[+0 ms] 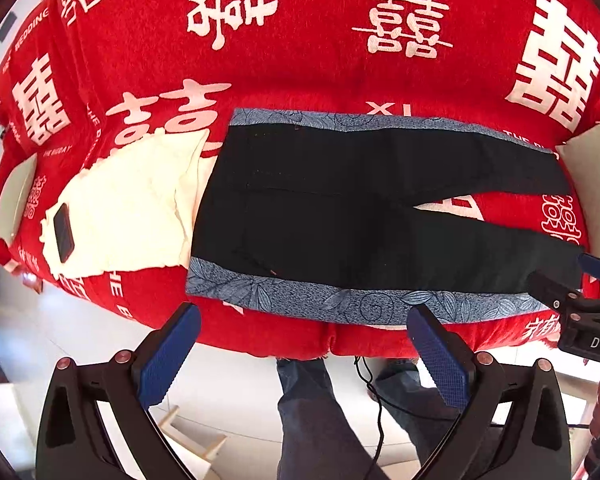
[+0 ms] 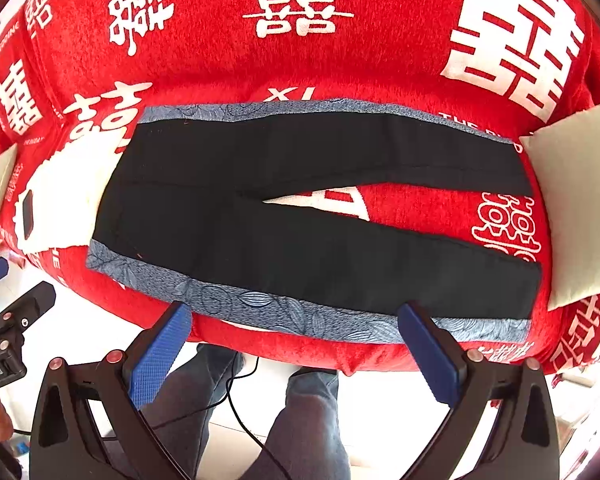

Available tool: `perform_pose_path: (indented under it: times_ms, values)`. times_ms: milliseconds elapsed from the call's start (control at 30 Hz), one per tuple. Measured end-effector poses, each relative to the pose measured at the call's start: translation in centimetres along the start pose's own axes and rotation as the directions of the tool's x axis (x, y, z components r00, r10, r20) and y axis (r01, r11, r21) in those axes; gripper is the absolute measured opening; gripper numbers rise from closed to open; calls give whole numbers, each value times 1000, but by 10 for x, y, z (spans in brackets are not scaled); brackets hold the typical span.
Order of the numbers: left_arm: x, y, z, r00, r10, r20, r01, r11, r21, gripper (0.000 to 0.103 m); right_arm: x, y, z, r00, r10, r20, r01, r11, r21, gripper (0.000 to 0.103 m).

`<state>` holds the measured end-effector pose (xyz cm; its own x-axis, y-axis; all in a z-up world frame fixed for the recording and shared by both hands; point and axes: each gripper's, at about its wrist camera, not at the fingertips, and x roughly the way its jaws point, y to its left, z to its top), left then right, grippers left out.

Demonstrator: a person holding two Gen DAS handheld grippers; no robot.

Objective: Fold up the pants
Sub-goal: 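Grasp the grey waistband with the left gripper while the right gripper grasps the waistband too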

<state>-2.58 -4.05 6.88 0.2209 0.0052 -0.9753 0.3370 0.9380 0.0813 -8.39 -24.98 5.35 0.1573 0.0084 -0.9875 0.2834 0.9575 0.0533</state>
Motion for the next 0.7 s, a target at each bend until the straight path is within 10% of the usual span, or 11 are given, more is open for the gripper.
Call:
perform_pose_path:
  times_ms: [433,567,700]
  values:
    - [67,17,-8,996,-75,-54,75,997,6,103,53,4,-10,999,12,-35,-10,998,60,103]
    - [108,43,-15,992,-117,-57,115,993,-41,103,78,4,-24,983,185,11,-184,969,167,103]
    - [147,69,-26,978,-199,-65,188,972,-141,103,115,-5,-50,904,421,78,-421,841,341,103]
